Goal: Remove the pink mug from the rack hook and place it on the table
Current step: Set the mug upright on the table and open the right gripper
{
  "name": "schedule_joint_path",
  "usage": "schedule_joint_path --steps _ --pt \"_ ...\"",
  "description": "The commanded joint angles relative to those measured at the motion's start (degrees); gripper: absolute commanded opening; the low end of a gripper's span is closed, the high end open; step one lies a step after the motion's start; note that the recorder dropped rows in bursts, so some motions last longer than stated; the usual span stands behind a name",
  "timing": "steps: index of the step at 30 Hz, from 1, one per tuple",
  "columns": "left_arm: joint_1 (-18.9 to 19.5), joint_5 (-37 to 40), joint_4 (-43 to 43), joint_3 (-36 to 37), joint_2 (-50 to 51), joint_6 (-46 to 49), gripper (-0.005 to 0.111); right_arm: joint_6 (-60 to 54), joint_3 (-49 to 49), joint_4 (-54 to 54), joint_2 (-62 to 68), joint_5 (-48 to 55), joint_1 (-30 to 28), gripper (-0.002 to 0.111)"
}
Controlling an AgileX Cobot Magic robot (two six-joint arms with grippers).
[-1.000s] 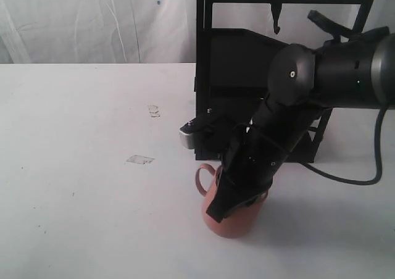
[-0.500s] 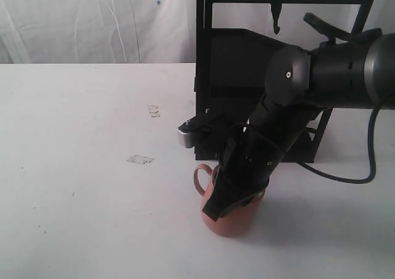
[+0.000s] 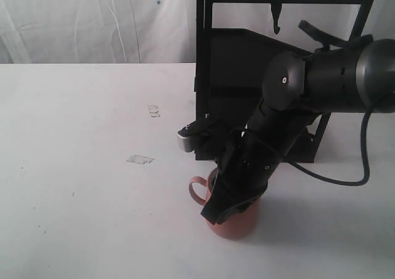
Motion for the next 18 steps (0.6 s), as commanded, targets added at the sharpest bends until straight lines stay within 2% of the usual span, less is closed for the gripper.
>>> schedule_joint_path --steps 1,9,18 --pt "0.21 -0.13 -0.66 0.14 -0.23 0.0 0.001 0.53 0.21 -0.06 -0.12 -0.37 -0.05 0.025" --pt "0.21 -0.13 -0.66 0.14 -0.23 0.0 0.001 2.86 -2.88 -0.06 -0.89 1.13 -0.05 0.024" --pt "0.21 -0.13 -0.66 0.14 -0.23 0.0 0.001 5.23 -5.57 -1.07 -8.24 2.84 -0.05 0.024"
